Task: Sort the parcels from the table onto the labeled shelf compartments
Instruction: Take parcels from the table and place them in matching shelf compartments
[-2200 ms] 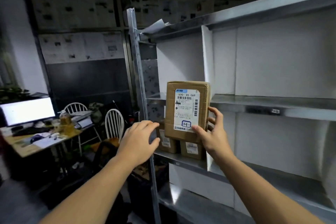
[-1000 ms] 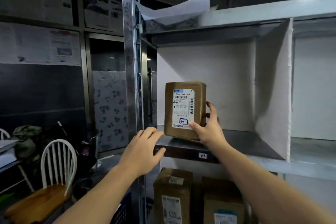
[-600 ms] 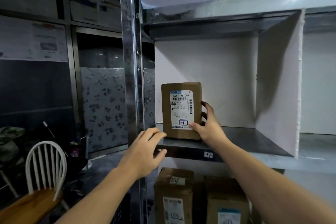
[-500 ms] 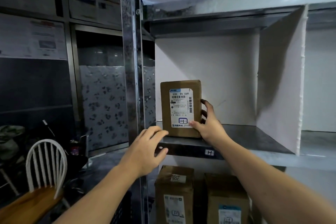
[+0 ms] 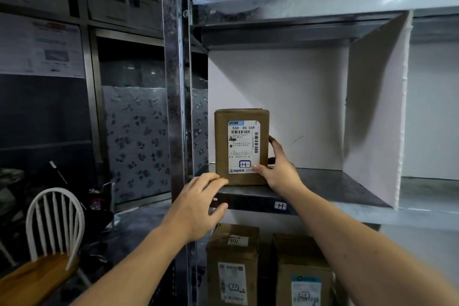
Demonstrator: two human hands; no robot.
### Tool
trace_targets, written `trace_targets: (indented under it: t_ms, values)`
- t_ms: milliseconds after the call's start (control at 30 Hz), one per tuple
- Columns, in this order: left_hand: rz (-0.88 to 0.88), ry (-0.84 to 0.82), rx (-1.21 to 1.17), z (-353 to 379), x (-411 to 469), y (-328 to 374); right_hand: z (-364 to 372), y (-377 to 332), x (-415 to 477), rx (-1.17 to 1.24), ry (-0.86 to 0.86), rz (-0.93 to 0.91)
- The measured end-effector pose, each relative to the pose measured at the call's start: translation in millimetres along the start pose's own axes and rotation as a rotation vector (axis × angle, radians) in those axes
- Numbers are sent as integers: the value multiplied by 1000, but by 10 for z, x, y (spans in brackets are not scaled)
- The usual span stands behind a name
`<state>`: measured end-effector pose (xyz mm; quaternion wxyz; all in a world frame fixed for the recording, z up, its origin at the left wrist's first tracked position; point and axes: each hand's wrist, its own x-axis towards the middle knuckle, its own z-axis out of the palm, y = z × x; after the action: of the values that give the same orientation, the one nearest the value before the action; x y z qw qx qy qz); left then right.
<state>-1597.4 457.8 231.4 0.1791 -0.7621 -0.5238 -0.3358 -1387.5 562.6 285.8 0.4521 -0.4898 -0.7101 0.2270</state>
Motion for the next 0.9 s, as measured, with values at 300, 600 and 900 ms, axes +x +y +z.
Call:
trace_targets:
  t_ms: [300, 600, 900]
  values:
    - [-69, -22, 12, -18, -106, 159, -82, 17, -305, -38, 32, -24]
    - [-64, -26, 34, 231, 154, 1165, -1186, 551, -1152, -564, 75, -314]
    - [56, -150, -54, 898, 280, 3097, -2961, 1447, -2266, -1033, 90, -113]
